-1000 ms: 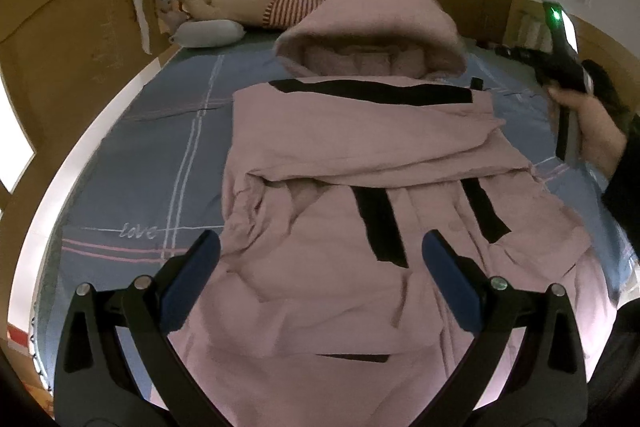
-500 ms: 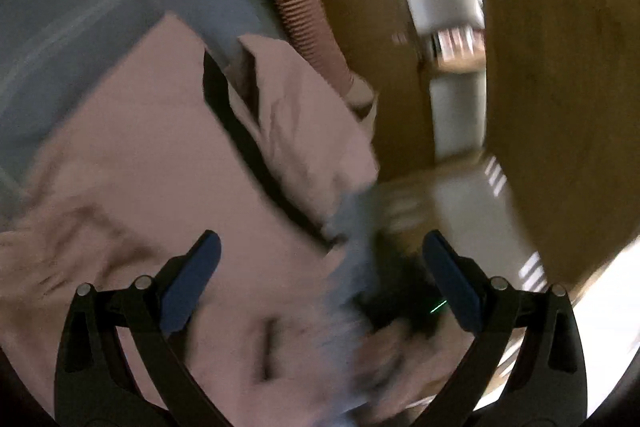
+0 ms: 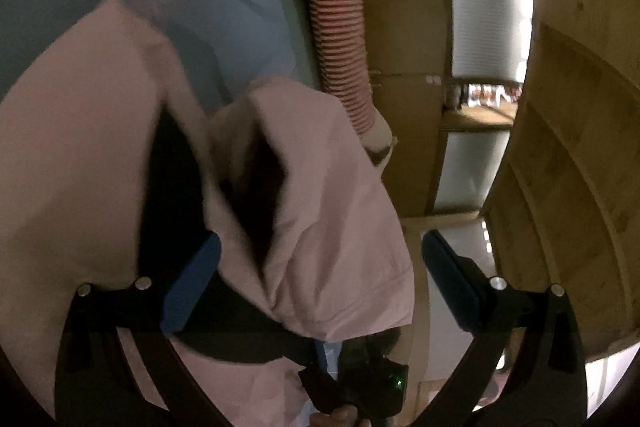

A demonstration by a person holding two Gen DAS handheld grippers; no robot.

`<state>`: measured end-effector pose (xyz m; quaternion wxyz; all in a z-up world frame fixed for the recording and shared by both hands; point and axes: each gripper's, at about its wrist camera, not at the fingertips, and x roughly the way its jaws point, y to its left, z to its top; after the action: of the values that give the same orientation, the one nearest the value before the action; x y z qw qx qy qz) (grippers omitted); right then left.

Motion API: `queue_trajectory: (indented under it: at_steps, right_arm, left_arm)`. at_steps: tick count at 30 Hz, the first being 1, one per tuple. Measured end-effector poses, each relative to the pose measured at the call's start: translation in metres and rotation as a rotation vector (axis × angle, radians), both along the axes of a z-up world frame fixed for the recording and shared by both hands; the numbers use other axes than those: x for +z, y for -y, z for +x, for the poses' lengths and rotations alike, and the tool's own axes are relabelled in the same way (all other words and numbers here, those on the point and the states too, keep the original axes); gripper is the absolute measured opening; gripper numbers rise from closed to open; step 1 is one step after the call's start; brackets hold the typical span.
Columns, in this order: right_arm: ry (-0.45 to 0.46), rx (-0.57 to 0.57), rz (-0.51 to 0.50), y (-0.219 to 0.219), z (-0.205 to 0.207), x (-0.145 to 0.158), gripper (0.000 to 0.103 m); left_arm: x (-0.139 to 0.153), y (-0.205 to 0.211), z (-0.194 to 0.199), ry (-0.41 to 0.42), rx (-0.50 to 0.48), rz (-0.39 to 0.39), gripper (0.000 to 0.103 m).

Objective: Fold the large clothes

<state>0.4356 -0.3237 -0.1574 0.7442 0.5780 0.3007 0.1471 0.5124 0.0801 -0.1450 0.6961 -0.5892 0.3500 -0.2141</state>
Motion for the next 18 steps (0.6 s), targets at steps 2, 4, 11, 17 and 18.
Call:
queue_trajectory:
  at_steps: [2, 4, 11, 17, 18]
  right_arm:
    - [-0.002, -0.005, -0.009, 0.002, 0.003, -0.002, 0.069]
    - [-0.013, -0.014, -0.031, 0.004, 0.007, -0.004, 0.069]
    - [-0.005, -0.049, -0.009, 0.006, 0.012, -0.009, 0.066]
    - [-0.019, -0.084, 0.005, 0.011, 0.014, -0.016, 0.035]
    - [-0.019, -0.092, 0.005, 0.012, 0.011, -0.018, 0.022]
  left_arm:
    - [0.005, 0.001, 0.009, 0.011, -0.007, 0.030, 0.101]
    - [0.011, 0.005, 0.016, 0.042, -0.014, 0.035, 0.101]
    - [0.011, 0.018, 0.042, 0.075, -0.060, 0.063, 0.099]
    - [0.007, 0.031, 0.044, 0.113, -0.098, 0.080, 0.031]
    - [0.007, 0.031, 0.041, 0.128, -0.106, 0.075, 0.025]
